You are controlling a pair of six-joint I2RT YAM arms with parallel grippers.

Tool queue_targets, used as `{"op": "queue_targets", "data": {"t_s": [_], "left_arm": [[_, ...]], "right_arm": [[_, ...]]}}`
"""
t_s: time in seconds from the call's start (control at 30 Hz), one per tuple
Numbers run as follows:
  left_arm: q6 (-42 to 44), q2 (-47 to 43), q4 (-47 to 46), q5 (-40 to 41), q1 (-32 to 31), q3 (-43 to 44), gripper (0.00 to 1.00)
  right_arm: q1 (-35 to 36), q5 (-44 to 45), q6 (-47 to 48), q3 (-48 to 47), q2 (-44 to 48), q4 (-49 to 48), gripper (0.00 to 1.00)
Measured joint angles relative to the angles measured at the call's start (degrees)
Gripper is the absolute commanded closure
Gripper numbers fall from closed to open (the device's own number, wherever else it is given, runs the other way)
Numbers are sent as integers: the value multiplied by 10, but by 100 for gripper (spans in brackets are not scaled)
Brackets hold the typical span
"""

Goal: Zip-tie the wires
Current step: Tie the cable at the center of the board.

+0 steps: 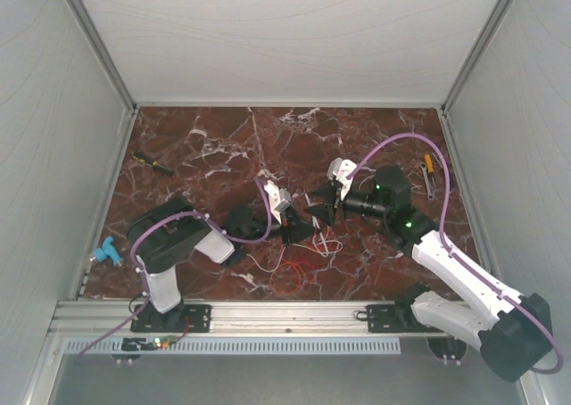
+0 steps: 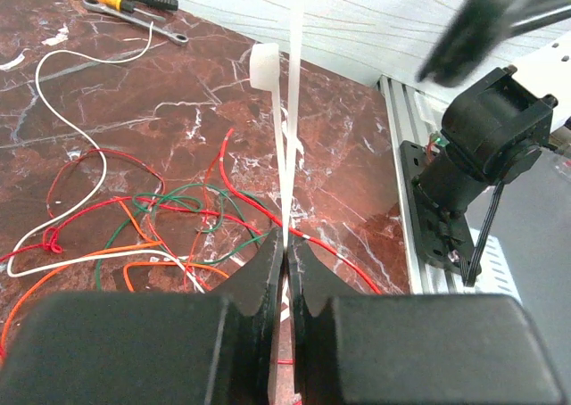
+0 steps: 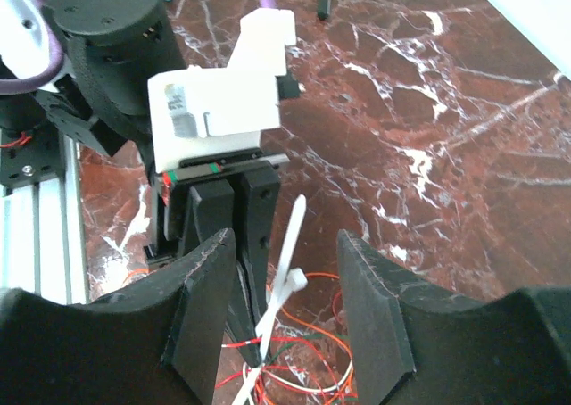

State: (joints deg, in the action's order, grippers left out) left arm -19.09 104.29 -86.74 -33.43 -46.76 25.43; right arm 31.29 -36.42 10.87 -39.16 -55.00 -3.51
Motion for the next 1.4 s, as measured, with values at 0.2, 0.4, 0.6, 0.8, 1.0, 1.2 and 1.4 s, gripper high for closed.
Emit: {"op": "queue_targets", "data": {"t_s": [0.2,0.4,0.6,0.8,1.0,1.2,1.4], "left_arm": [[-1,0,0,-1,0,3,100],[-2,0,0,-1,0,7,100],[-3,0,0,-1,0,7,100],[-3,0,0,0,0,7,100],[-7,0,-2,0,0,7,100],[-11,0,-2,0,0,7,100],[-11,0,-3,-1,0,7,100]], "right_arm": [[12,-39,0,-12,-16,-1,58],[16,-62,-2,-12,-16,5,62],[16,-71,-5,-8,-6,13,66],[16,-71,-7,16,1,16,68],[16,-70,-14,53,1,14,71],[9,-70,-30,64,1,-3,97],[-11,-67,-57,69,1,-24,100]]}}
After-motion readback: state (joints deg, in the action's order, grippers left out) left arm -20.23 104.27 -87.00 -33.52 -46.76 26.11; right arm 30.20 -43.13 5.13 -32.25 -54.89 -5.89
